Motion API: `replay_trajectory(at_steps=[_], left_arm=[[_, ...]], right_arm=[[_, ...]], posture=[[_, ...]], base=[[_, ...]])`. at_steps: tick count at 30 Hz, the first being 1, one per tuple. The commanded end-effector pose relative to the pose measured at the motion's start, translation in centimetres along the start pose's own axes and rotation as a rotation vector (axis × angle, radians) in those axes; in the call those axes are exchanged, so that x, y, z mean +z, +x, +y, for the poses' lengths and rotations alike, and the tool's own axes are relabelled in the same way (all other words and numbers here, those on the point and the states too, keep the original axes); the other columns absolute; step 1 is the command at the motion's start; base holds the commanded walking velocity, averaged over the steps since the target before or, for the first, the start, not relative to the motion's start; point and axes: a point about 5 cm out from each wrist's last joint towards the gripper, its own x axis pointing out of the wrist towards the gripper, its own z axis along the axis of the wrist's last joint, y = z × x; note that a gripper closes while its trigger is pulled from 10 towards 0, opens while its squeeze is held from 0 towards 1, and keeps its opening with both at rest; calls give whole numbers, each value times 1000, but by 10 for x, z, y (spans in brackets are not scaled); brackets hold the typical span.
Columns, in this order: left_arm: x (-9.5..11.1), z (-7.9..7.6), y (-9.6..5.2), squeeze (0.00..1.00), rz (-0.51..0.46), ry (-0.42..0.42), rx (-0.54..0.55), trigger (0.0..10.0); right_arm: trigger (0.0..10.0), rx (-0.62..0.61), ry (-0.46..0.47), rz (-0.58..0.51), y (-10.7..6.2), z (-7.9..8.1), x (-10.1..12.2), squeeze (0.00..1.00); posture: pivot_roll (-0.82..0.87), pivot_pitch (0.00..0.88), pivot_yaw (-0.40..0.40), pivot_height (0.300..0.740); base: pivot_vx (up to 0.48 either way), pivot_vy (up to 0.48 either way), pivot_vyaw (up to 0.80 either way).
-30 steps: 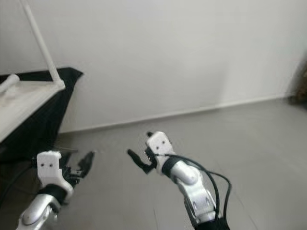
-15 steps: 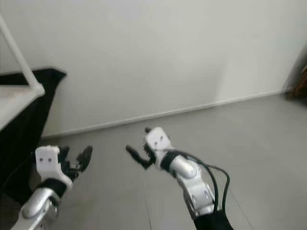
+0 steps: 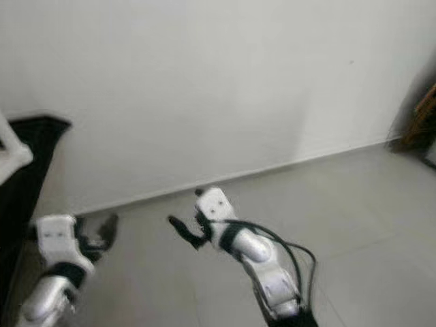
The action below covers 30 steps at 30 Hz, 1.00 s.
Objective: Building children table
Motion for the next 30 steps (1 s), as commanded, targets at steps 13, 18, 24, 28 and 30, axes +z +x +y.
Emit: replay_trajectory(at_steps=[13, 18, 24, 28, 30], left_arm=[[-1, 7, -1, 0, 10, 12, 26, 10000], [-1, 7, -1, 0, 10, 11, 26, 10000], [-1, 8, -1, 0, 12, 11, 25, 10000], [-1, 8, -1, 0, 15, 10, 23, 10000], [-2, 7, -2, 0, 17, 11, 21, 10000]], right_arm=[[10000, 36, -16, -13, 4, 6, 4, 0], [10000, 55, -18, -13, 5, 7, 4, 0], [10000, 67, -9, -13, 5, 8, 4, 0], [10000, 101, -1, -15, 5, 10, 4, 0], [10000, 120, -3, -16, 5, 11, 4, 0]], posture=[[-37, 0, 15, 740], [-35, 0, 15, 740], [-34, 0, 16, 740], [-32, 0, 16, 740], [-29, 0, 14, 740]], base=[[348, 0, 123], [343, 0, 800], [339, 0, 800], [324, 0, 800], [296, 0, 800]])
